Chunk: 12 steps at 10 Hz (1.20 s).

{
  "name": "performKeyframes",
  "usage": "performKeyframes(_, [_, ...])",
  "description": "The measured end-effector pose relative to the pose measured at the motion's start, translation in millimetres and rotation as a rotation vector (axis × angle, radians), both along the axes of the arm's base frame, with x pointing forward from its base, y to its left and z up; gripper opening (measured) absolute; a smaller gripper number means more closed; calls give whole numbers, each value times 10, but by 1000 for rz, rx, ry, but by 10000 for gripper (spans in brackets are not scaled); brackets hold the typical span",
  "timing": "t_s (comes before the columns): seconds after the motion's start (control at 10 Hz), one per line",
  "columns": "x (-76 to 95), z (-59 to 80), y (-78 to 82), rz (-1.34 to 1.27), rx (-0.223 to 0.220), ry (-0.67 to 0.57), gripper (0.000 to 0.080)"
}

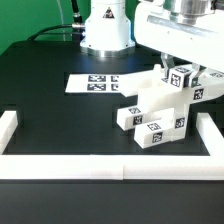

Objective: Assemble chair

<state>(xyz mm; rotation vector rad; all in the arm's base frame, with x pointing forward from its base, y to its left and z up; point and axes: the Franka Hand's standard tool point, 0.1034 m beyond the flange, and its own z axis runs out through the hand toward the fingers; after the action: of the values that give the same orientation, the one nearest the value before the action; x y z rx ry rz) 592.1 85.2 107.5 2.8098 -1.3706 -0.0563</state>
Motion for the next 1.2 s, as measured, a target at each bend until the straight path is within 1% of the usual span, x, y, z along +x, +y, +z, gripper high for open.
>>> performKeyframes(0.1, [0,0,0,0,0,0,454])
performKeyframes(0.2, [0,0,-1,2,0,0,605])
performKeyframes(0.3, [-1,12,-6,70,-1,2,638])
performKeyframes(0.5, [11,99,3,204,11,-13,646])
performKeyframes(0.7, [-76,166,-23,270,21,-27,649])
performKeyframes(0.8, [-109,198,-12,270,24,-28,649])
performKeyframes(1.2, [-111,166,-18,271,22,-24,649])
